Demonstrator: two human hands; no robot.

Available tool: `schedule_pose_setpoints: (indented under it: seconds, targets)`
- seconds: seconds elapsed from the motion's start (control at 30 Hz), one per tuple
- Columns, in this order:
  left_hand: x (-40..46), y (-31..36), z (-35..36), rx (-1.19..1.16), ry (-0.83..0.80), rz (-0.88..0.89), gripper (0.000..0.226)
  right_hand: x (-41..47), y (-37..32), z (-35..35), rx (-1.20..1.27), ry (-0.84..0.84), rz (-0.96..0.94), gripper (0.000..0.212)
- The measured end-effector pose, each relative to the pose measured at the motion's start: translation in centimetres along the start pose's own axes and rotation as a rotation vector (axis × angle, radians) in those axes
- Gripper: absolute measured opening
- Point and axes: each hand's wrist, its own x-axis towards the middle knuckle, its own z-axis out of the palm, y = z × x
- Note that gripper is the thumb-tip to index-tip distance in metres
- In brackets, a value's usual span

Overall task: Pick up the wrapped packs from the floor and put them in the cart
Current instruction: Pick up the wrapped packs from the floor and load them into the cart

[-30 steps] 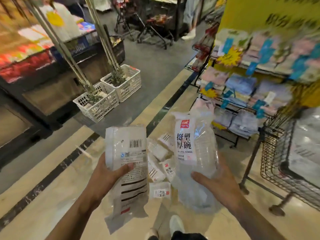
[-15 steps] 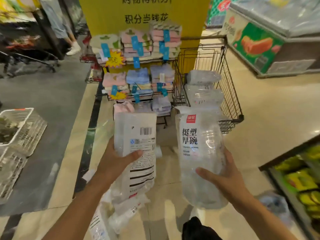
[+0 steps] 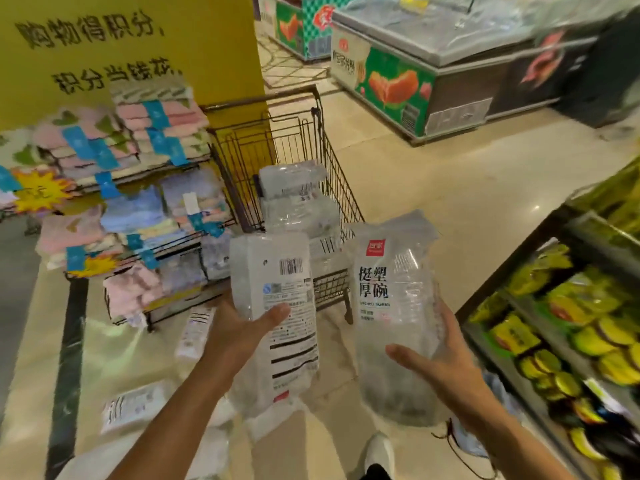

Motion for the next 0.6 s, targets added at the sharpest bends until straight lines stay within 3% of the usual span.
schedule_pose_setpoints:
  seconds: [0.07, 0.13, 0.2, 0.37, 0.5, 0.6]
  targets:
    - [2.2, 1.1, 2.8, -0.010, 0.001, 0.004, 0.056, 3.7, -0.3, -2.3, -0.043, -0.015, -0.018, 0.116]
    - [4.4, 1.8, 5.0, -0.033, 0.042, -0.009, 0.093, 7.5, -0.8, -4.1, -0.063, -0.020, -0.028, 0.112]
    - [6.4, 2.1, 6.4, -0.047, 0.072, -0.045, 0.107, 10.9, -1.6, -5.1, -0.090, -0.049, -0.019, 0.112]
    - [11.9, 2.5, 8.8, -0.100, 0.165, -0.133, 0.083, 20.4, -3.2, -4.9, -0.129, -0.158, -0.009, 0.113]
    - [17.9, 2.9, 10.2, -0.166, 0.297, -0.196, 0.051, 28.7, -5.0, -2.5, -0.213, -0.229, -0.036, 0.118]
    - [22.4, 2.2, 10.6, -0.256, 0.337, -0.235, 0.062, 35.0, -6.1, -0.6, -0.253, -0.309, -0.056, 0.104]
